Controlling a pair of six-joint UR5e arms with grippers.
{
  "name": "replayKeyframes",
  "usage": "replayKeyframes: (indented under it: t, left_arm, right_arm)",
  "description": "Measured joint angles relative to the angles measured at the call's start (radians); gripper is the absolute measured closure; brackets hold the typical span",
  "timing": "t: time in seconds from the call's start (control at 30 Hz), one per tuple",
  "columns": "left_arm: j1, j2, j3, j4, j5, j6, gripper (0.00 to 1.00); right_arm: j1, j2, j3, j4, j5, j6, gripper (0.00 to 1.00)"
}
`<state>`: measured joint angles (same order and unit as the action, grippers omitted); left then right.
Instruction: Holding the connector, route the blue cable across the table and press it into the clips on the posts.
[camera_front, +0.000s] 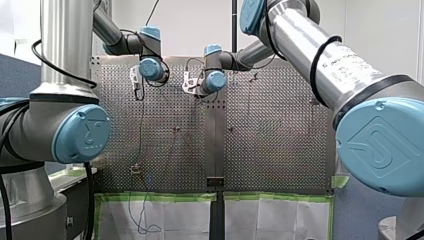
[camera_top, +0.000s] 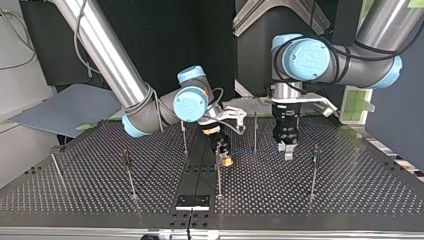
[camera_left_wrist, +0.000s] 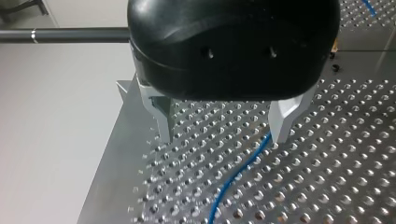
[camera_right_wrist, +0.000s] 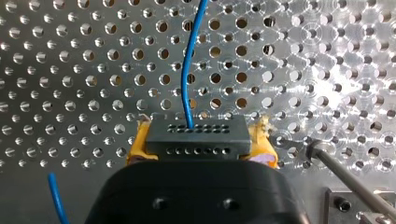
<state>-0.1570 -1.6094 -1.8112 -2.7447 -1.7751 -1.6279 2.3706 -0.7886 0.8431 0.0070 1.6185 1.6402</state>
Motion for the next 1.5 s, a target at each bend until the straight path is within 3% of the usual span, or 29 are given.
replayKeyframes:
  t: [0.27,0.5,0.77,0.87,1.13,1.3,1.33,1.37,1.4,1.47,1.5]
  left_arm:
    - [-0.052,-0.066,0.066,-0.009,-0.066,0.066,0.01]
    - [-0.01,-0.127,0.113,-0.035,-0.127,0.114,0.01]
    - [0.022,-0.159,0.119,-0.045,-0.196,0.089,0.01]
    - [0.021,-0.16,0.119,-0.035,-0.194,0.089,0.01]
    - [0.018,-0.16,0.119,-0.007,-0.14,0.097,0.01]
    - [0.019,-0.161,0.12,-0.003,-0.142,0.101,0.01]
    - [0.02,-0.161,0.12,-0.002,-0.142,0.101,0.05]
    - [0.02,-0.161,0.119,-0.001,-0.142,0.1,0.17]
    - [0.02,-0.161,0.12,0.001,-0.142,0.1,0.17]
    - [0.02,-0.161,0.12,0.005,-0.141,0.098,0.52]
    - [0.02,-0.16,0.12,0.008,-0.14,0.098,0.52]
  right_arm:
    - [-0.003,0.0,0.0,0.0,-0.001,0.0,1.0]
    - [-0.008,0.0,0.0,0.002,-0.001,0.0,1.0]
    - [-0.016,0.0,0.0,0.002,-0.002,0.0,1.0]
    - [-0.017,0.0,0.0,0.002,-0.002,0.0,1.0]
    - [-0.018,0.0,0.0,0.002,-0.003,-0.001,1.0]
    - [-0.018,0.0,0.0,0.002,-0.003,-0.002,1.0]
    - [-0.018,0.0,0.0,0.002,-0.003,-0.002,1.0]
    - [-0.018,0.0,0.0,0.002,-0.003,-0.002,1.0]
    - [-0.018,0.0,0.0,0.002,-0.003,-0.002,1.0]
    - [-0.018,0.0,0.0,0.002,-0.003,-0.002,1.0]
    - [-0.018,0.0,0.0,0.002,-0.003,-0.002,1.0]
